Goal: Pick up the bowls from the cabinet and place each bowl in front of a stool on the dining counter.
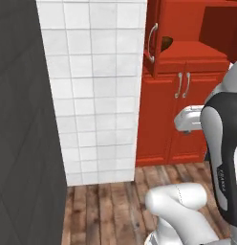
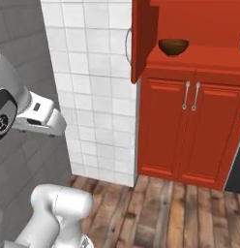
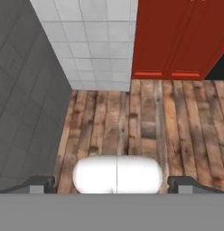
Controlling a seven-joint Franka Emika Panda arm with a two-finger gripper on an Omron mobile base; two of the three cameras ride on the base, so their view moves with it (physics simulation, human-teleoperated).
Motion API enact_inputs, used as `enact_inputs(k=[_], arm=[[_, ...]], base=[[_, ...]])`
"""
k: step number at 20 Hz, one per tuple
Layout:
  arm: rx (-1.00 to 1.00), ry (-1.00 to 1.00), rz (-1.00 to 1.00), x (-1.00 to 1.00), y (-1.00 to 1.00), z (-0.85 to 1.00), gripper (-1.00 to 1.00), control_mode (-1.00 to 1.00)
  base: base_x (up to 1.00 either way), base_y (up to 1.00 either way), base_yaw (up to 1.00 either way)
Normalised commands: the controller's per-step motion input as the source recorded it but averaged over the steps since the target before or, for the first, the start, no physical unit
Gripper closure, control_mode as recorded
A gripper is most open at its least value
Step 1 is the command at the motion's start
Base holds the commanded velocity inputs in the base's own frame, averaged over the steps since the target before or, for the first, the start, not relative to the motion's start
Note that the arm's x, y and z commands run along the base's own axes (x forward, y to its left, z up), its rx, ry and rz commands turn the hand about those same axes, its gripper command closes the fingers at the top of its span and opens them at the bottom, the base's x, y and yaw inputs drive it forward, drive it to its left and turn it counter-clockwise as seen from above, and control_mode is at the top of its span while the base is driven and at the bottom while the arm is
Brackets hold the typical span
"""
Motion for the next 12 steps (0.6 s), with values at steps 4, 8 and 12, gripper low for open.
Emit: enact_inputs(k=[4,8,12], arm=[[0.00,0.00,0.00,0.00,0.00,0.00,-1.00,1.00],[0.00,0.00,0.00,0.00,0.00,0.00,-1.00,1.00],[0.00,0.00,0.00,0.00,0.00,0.00,-1.00,1.00]], base=[[0.29,-0.99,-0.02],[0.26,-0.59,-0.10],[0.19,-0.19,-0.24]])
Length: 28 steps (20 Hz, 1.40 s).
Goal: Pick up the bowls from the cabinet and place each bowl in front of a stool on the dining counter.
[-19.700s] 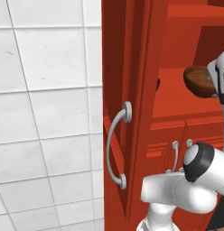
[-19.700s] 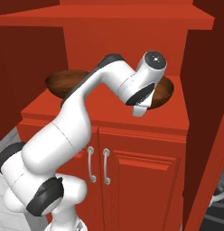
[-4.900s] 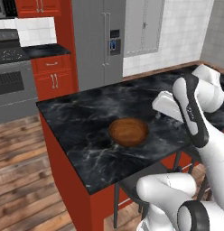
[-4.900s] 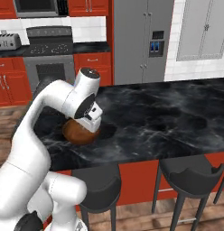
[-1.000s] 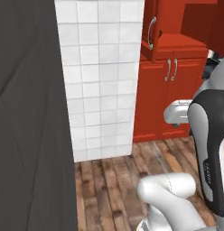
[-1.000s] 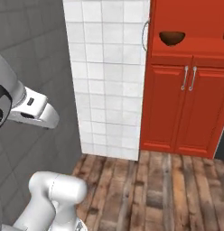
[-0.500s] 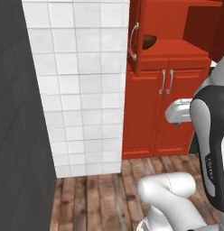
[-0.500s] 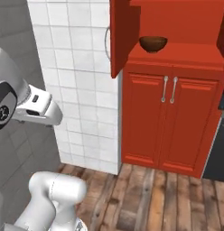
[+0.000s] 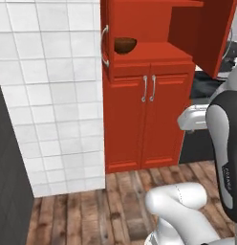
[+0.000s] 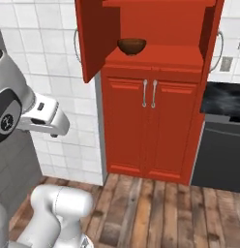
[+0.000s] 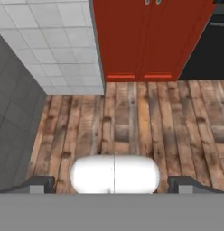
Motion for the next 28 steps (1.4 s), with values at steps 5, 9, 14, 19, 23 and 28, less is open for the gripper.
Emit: enact_inputs(k=[5,9,14,19,23,28], arm=[[0.00,0.00,0.00,0.00,0.00,0.00,-1.00,1.00],[0.00,0.00,0.00,0.00,0.00,0.00,-1.00,1.00],[0.00,0.00,0.00,0.00,0.00,0.00,-1.00,1.00],[0.00,0.00,0.00,0.00,0.00,0.00,-1.00,1.00],[0.00,0.00,0.00,0.00,0.00,0.00,-1.00,1.00],[0.00,0.00,0.00,0.00,0.00,0.00,-1.00,1.00]], base=[[0.32,0.00,-0.39],[0.50,-0.09,-0.36],[0.78,-0.15,-0.09],[0.92,-0.06,0.00],[0.96,-0.14,0.02],[0.91,-0.22,0.04]])
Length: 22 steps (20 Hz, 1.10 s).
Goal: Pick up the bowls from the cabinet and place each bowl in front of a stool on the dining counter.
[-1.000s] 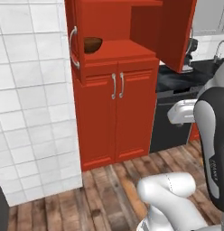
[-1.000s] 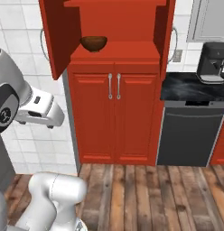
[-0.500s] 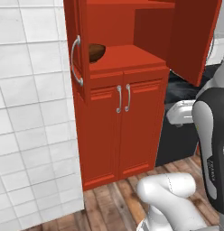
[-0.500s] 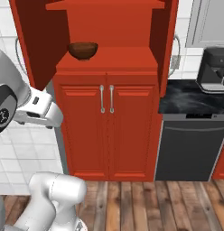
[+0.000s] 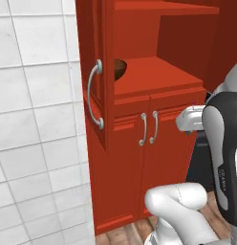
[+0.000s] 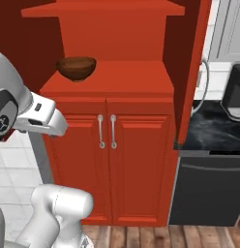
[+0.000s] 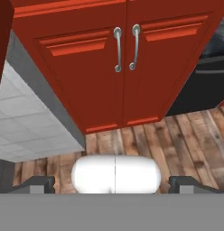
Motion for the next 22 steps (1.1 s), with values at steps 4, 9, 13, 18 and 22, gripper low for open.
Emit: enact_inputs(k=[4,9,13,18,22], arm=[[0.00,0.00,0.00,0.00,0.00,0.00,-1.00,1.00],[0.00,0.00,0.00,0.00,0.00,0.00,-1.00,1.00],[0.00,0.00,0.00,0.00,0.00,0.00,-1.00,1.00],[0.00,0.00,0.00,0.00,0.00,0.00,-1.00,1.00],[0.00,0.00,0.00,0.00,0.00,0.00,-1.00,1.00]], base=[[0.71,-0.26,0.08],[0.53,-0.28,0.14],[0.40,-0.27,0.16],[0.39,-0.09,0.18],[0.42,0.00,0.17]])
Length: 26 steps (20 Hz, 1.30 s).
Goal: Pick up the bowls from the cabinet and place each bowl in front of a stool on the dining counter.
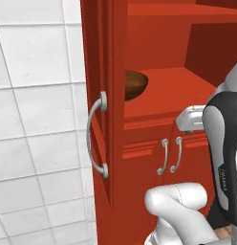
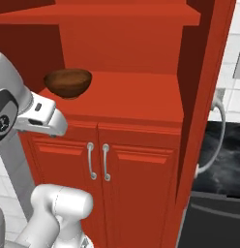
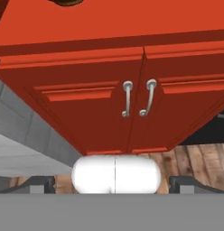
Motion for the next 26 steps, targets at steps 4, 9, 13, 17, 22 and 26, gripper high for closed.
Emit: enact_inputs(k=[4,9,13,17,22,26], arm=[[0.00,0.00,0.00,0.00,0.00,0.00,-1.00,1.00],[0.00,0.00,0.00,0.00,0.00,0.00,-1.00,1.00],[0.00,0.00,0.00,0.00,0.00,0.00,-1.00,1.00],[0.05,0.00,0.01,0.07,0.00,-0.01,-1.00,-1.00],[0.28,-0.03,0.00,0.28,-0.01,0.17,-1.00,-1.00],[0.35,-0.06,0.00,0.38,0.00,0.24,-1.00,-1.00]], base=[[0.56,0.00,0.12],[0.41,0.00,0.09],[0.24,0.00,0.07],[0.08,0.00,0.03],[0.00,0.00,0.00],[0.00,0.00,0.00]])
